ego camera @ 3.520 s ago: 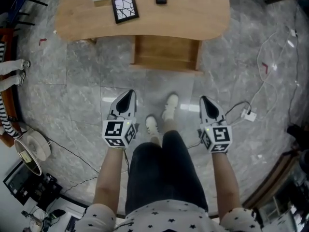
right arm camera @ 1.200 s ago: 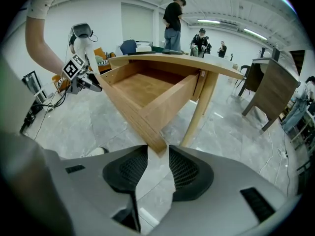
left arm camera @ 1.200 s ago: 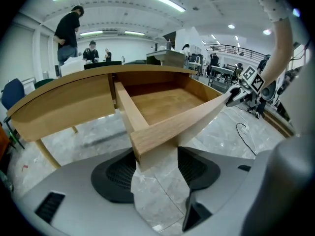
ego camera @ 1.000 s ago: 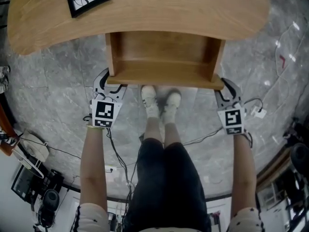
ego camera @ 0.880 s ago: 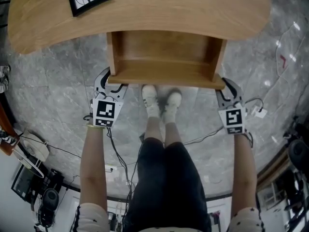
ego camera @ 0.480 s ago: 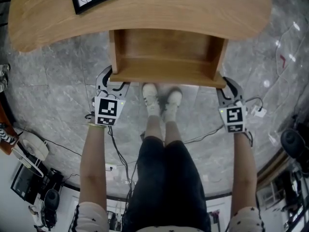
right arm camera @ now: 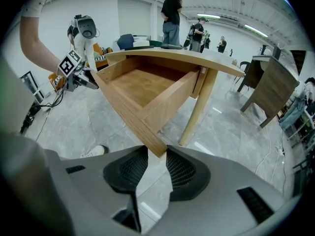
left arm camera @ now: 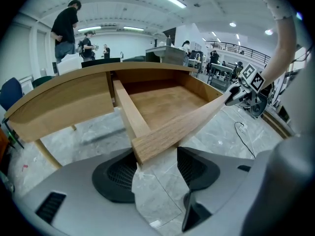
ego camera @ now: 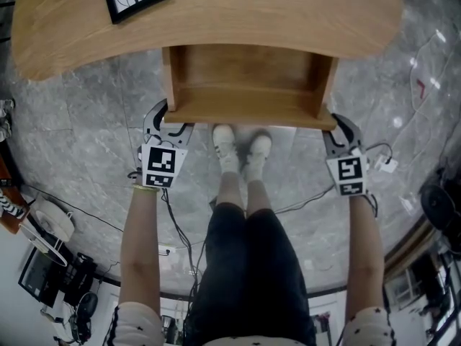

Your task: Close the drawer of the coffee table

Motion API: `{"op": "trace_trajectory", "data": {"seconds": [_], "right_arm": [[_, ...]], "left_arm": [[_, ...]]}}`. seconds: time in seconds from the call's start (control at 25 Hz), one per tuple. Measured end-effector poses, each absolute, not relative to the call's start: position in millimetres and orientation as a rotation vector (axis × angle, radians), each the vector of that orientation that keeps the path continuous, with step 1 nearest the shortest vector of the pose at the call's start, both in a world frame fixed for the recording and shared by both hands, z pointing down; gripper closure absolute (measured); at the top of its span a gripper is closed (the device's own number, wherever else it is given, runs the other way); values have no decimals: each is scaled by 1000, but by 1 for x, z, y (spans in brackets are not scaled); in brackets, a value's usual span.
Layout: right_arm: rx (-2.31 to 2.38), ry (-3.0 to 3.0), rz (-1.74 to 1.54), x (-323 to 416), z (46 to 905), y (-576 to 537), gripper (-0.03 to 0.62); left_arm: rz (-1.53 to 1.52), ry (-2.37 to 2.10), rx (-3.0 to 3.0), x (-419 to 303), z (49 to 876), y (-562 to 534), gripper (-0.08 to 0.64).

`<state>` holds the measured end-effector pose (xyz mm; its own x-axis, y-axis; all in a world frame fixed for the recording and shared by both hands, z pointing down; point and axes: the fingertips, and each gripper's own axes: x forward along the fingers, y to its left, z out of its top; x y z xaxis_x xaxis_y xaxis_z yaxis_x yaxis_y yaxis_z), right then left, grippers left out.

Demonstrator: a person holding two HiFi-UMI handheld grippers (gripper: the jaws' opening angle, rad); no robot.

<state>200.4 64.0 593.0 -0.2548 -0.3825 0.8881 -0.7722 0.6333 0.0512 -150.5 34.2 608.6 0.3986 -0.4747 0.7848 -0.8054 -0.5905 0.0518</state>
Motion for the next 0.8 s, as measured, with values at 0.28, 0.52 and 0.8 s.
{"op": "trace_trajectory", "data": {"seconds": [0.28, 0.52, 0.8], "right_arm": [[916, -1872, 501, 200, 588, 63, 468], [909, -1877, 504, 200, 582, 62, 468], [893, -1881, 509, 201, 570, 59, 468]], "left_arm": [[1049, -1086, 2229, -151, 604, 34, 293], [1046, -1081, 2227, -151, 598, 34, 293], [1039, -1073, 2221, -149, 587, 32, 293]]}}
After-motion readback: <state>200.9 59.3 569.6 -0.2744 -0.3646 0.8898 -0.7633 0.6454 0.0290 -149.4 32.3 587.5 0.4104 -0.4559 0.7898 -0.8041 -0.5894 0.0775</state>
